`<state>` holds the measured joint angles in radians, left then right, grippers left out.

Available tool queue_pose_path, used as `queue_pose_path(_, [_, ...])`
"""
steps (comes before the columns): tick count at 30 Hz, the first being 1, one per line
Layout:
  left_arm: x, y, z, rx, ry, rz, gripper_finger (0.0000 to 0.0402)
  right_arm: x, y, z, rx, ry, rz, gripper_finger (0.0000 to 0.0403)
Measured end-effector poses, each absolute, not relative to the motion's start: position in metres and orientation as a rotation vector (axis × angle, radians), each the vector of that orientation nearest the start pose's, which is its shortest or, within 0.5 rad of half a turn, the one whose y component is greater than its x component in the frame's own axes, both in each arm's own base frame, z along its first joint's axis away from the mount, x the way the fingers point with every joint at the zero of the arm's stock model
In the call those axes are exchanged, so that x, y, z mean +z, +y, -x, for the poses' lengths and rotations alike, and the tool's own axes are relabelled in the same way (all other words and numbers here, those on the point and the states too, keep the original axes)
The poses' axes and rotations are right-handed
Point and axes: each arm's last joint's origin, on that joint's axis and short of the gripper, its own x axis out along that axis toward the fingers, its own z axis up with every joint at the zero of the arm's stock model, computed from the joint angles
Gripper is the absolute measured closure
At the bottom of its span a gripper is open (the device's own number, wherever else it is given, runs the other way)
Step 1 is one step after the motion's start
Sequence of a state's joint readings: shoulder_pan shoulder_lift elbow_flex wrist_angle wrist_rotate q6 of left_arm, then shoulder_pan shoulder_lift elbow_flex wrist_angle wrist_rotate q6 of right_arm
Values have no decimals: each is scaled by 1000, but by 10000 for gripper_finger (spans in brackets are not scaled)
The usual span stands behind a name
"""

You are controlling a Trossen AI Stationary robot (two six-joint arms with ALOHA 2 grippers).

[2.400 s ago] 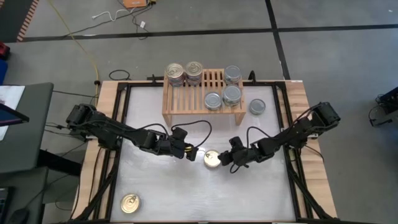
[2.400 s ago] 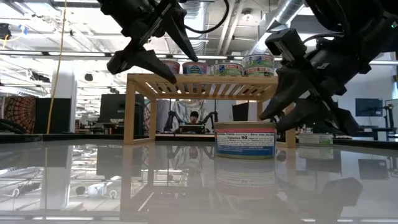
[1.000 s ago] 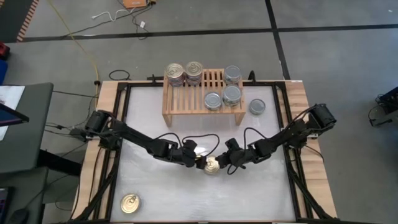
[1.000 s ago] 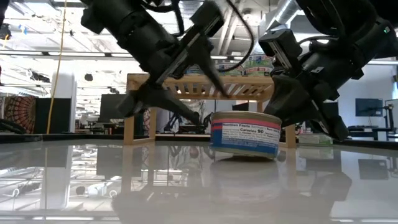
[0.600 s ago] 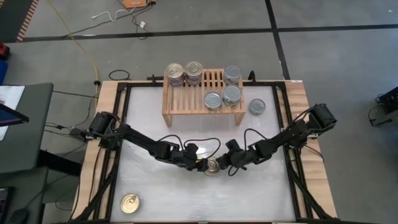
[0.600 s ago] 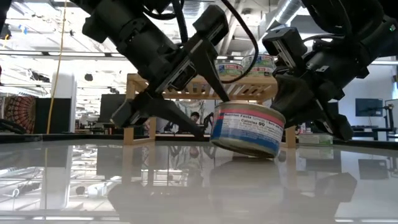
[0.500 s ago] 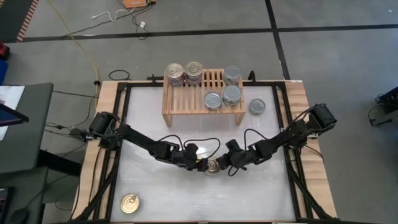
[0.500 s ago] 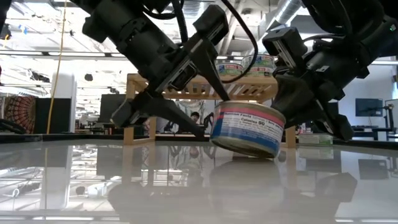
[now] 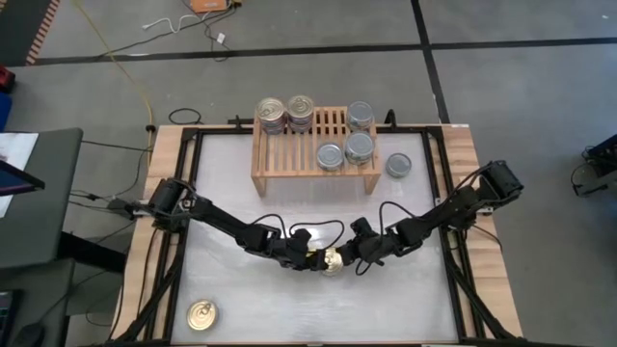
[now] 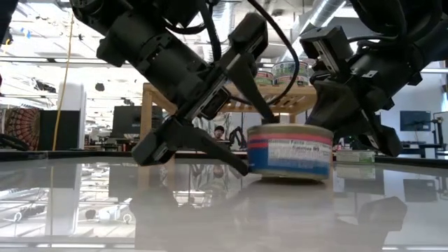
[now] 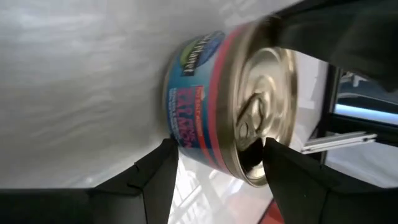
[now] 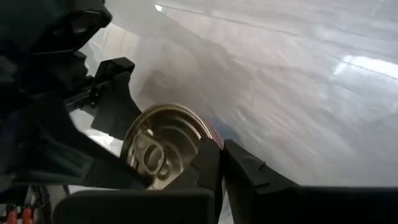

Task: Stack canned seafood by type on shelf
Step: Put the blue-pink tuna can on the shelf aligned with the other blue-pink tuna cans

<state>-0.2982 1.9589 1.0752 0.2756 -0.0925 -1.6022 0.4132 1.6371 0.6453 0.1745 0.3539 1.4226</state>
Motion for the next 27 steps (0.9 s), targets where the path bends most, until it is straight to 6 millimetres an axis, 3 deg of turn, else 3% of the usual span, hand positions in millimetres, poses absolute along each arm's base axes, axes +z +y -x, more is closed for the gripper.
queue_pose_path(17, [144, -115, -386, 287, 592, 1416, 180, 124, 115, -261, -467, 666, -1036, 360])
queue_pose_path(27, [154, -117, -390, 256, 456, 1410, 180, 117, 119, -252, -523, 693, -1012, 361])
